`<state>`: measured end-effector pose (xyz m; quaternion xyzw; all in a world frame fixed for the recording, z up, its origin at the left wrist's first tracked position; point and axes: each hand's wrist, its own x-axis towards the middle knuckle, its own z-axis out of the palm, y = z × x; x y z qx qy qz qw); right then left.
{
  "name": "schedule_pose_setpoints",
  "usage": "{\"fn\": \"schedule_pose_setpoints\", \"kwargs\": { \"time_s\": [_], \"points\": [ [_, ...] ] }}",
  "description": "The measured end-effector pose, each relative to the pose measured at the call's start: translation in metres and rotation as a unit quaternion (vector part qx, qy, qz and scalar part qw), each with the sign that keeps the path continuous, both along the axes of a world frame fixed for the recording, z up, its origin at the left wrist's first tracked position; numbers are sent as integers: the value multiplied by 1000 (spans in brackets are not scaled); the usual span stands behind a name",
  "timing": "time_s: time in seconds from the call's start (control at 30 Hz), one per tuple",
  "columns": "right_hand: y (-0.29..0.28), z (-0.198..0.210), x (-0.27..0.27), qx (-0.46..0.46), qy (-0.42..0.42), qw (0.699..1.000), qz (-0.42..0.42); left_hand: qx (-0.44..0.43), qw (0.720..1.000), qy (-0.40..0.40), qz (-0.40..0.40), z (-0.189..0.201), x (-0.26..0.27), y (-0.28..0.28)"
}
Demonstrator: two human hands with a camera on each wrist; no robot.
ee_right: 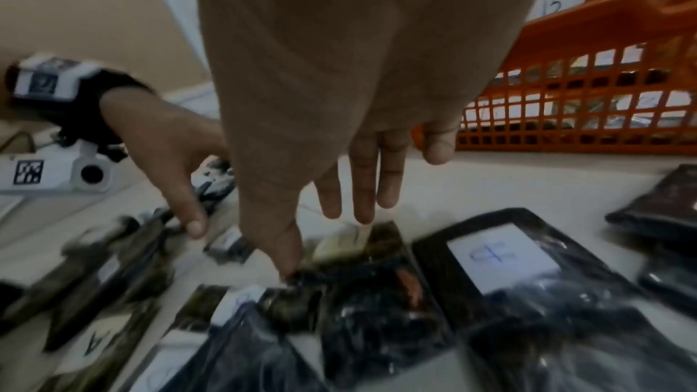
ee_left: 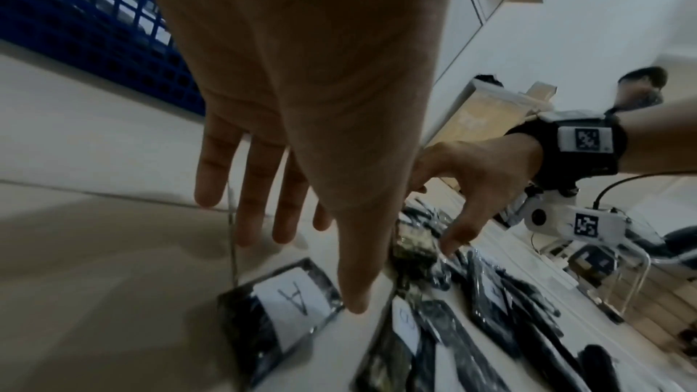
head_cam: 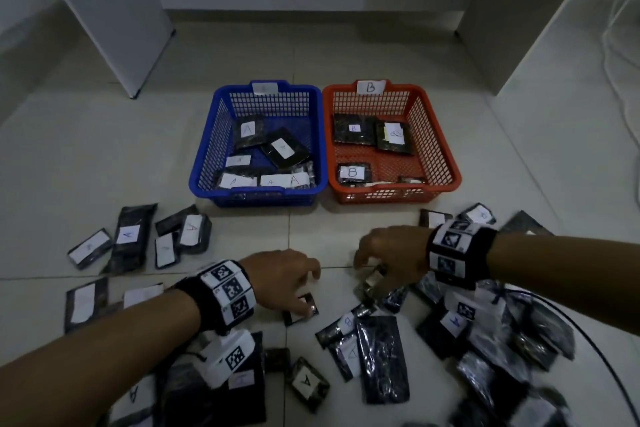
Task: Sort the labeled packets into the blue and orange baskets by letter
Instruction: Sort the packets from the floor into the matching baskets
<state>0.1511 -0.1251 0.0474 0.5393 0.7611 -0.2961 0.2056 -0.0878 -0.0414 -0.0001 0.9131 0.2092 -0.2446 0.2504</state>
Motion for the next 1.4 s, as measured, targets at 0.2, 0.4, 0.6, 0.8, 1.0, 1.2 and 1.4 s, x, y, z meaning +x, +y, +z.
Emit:
{"fn": "schedule_pose_setpoints", "kwargs": {
  "time_s": [0.2,0.4,0.6,0.8,1.0,1.2,1.4],
  "points": [
    [-17,-18,3,25,-6,999,27,82,996,6,-16,-10,-11,-9],
    [-9,-14,2,28,111,987,-115,45,999,3,22,-10,-22,-12],
    [1,-15,5,62,194,962,-180,-38,994,-56,90,-7,-30,-11],
    [7,-12,11,79,287,920,-253,-71,979,-144,129,12,-34,-1],
    [20,2,10,73,323,892,-307,-135,925,-250,252,26,-35,15],
    [40,23,7,74,378,835,-393,-189,857,-348,329,42,-26,24],
    [65,42,14,99,391,828,-390,-139,847,-383,342,53,-29,50]
  ]
}}
